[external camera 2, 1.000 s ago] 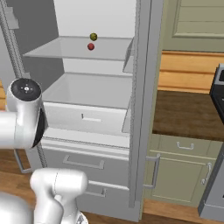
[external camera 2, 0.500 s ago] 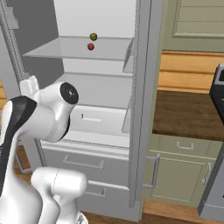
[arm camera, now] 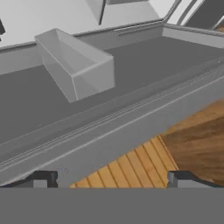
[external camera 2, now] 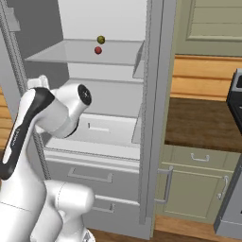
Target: Take the strawberry from the fridge and place it on top of the pancake, located on the dining counter.
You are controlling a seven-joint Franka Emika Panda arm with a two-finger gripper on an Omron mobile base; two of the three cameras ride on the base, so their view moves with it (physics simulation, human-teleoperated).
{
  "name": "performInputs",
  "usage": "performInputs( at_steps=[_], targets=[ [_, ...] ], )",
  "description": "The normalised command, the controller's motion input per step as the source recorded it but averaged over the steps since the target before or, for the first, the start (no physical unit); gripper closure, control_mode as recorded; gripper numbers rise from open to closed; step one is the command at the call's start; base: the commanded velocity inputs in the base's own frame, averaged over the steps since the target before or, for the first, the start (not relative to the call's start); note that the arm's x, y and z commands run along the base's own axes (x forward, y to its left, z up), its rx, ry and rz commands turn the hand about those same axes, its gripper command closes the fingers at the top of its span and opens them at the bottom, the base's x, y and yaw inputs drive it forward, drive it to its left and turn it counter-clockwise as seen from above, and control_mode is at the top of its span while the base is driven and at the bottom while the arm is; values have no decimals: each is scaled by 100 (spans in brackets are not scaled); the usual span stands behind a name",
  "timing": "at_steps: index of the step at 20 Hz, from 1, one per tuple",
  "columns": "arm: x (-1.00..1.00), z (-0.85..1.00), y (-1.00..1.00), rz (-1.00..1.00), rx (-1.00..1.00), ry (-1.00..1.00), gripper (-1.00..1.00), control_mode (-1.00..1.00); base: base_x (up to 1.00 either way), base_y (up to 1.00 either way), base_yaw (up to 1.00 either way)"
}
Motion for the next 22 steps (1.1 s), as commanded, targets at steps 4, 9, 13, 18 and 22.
performInputs(
  at_steps=[4, 9, 13, 18, 22],
  targets=[
    [46, 0, 24, 1, 1, -3, -100, -100, 0, 0, 0],
    [50, 0, 0, 0, 1, 0, -100, -100, 0, 0, 0],
    [8, 0, 19, 0, 3, -4, -100, -100, 0, 0, 0],
    [1, -2, 43, 0, 0, 0, -100, -100, 0, 0, 0],
    [-2, -1, 54, 0, 0, 0, -100, -100, 0, 0, 0]
  ],
)
